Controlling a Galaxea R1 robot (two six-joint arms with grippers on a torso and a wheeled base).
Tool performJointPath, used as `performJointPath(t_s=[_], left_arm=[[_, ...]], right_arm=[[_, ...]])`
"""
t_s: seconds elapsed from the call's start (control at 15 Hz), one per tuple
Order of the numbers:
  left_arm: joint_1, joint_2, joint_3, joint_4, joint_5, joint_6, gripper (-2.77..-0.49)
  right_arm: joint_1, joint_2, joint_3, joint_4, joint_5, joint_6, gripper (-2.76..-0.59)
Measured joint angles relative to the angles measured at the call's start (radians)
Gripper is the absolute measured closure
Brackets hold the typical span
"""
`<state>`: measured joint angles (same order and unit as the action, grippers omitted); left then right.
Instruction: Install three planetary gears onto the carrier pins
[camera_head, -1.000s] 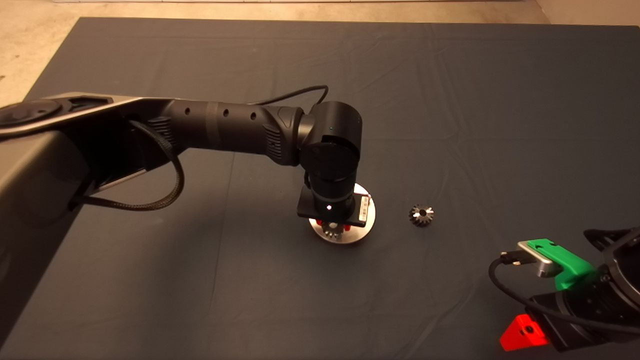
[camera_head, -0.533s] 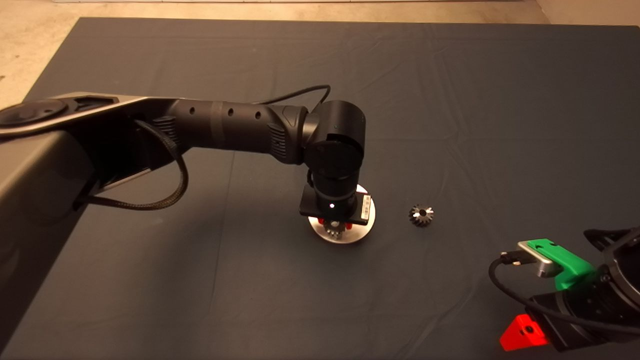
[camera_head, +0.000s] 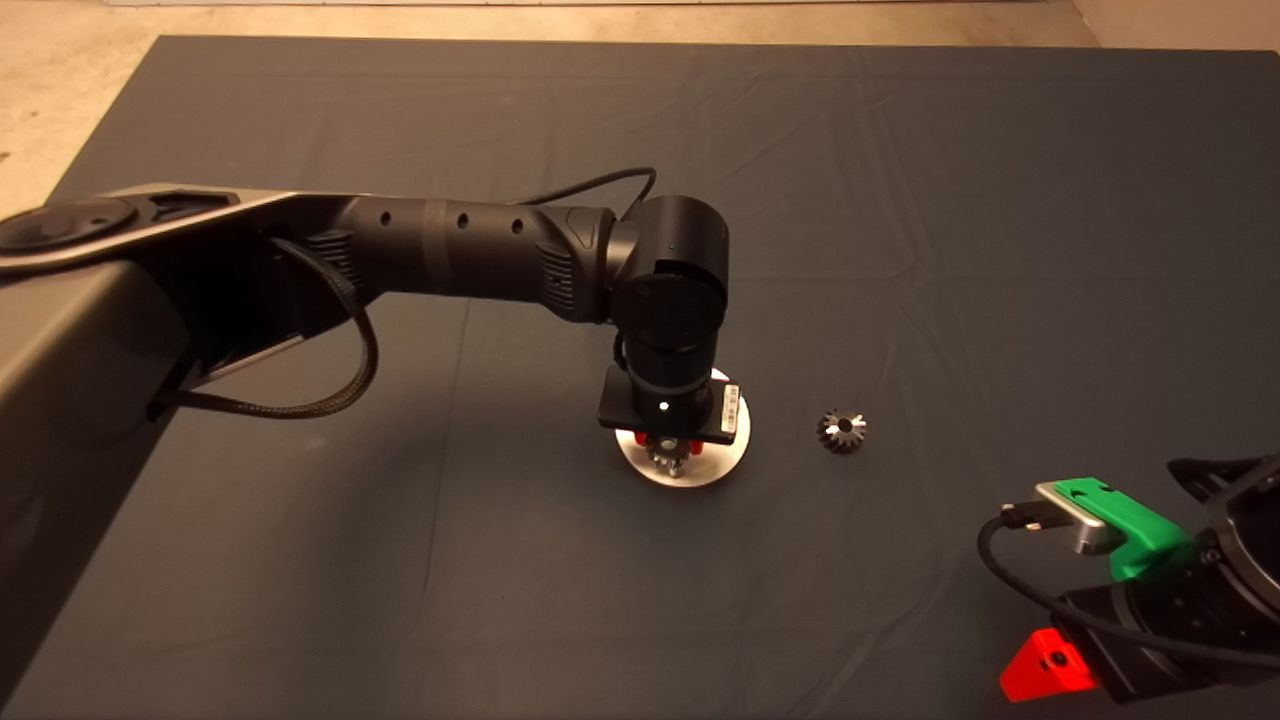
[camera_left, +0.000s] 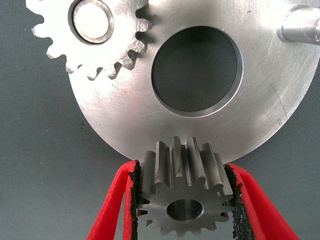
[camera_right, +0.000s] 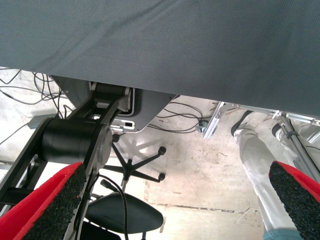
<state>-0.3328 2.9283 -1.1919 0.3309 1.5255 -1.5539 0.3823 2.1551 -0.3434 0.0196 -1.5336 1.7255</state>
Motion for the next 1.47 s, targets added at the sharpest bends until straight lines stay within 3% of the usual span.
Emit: performJointPath(t_s=[0.4,0.93,1.47], left_arm=[[0.0,0.0,0.0,-0.054,0.0,-0.003,-0.89],[0.0,0.0,0.0,-0.066,0.0,-0.003,-0.89],[0.0,0.003,-0.017,-0.069,0.0,0.031,-0.89]], right_arm=[[0.0,0.0,0.0,0.0,0.0,0.0,-2.73],[0.0,0.0,0.0,0.0,0.0,0.0,-2.73],[0.0,0.0,0.0,0.0,0.0,0.0,-2.73]])
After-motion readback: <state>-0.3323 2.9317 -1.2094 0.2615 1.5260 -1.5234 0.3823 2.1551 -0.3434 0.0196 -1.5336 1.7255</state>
